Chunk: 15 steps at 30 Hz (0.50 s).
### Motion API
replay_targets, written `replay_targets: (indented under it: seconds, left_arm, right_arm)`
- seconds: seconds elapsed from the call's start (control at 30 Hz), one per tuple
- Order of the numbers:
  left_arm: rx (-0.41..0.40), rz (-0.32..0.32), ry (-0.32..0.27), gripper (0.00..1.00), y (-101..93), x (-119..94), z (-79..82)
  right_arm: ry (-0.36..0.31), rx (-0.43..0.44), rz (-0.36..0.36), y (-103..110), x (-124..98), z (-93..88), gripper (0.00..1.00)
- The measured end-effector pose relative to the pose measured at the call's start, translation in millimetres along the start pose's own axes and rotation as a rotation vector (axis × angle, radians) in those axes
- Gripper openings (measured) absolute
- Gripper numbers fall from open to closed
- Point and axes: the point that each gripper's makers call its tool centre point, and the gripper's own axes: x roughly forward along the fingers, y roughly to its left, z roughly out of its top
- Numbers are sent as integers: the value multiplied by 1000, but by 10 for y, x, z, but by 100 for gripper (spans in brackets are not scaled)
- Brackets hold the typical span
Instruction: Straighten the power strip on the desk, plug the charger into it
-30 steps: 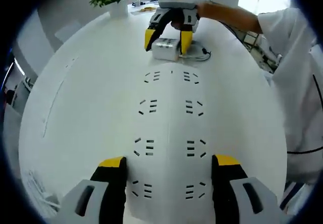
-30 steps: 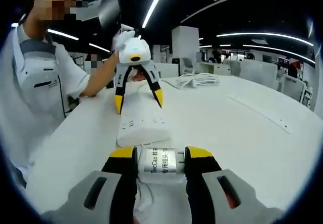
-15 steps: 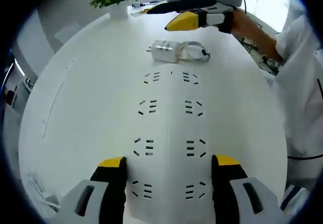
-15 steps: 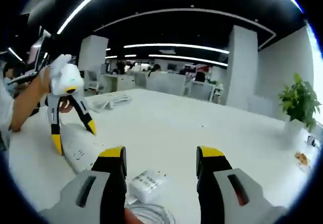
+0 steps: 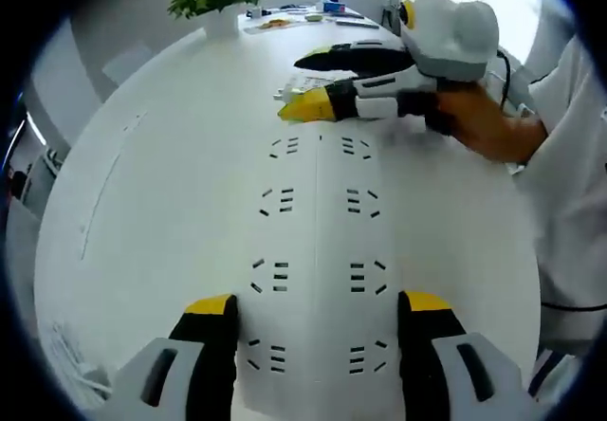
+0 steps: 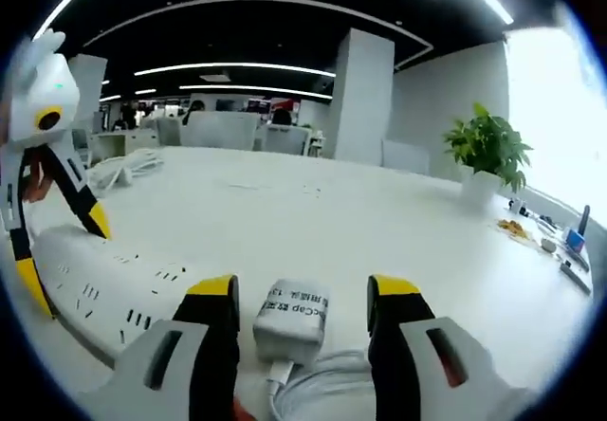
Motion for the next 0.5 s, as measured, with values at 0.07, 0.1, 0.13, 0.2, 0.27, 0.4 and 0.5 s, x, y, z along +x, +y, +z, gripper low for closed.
replay_targets:
  seconds: [0.07,0.1,0.13,0.2,0.27,0.4,0.5]
  left_arm:
    - [0,0,-1,70,0,3,7]
    - [0,0,-1,70,0,4,10]
    - [0,0,-1,70,1,5,13]
    - [0,0,0,70,0,8,19]
    - [0,0,0,70,-1,10,24]
    - [0,0,-1,70,7,10,31]
    - [0,0,-1,70,5,12,35]
  right_arm:
    - [-5,-4,-7,-22,-3,17,48]
    - [-9,0,-10,-37,5,26,48]
    - [-9,2,-13,-51,10,24,48]
    - [-4,6,-19,-79,24,15,48]
    - [1,8,-21,-79,27,8,48]
    - [17,12,-14,-67,42,-24,45]
    - [17,23,-7,-68,36,-29,42]
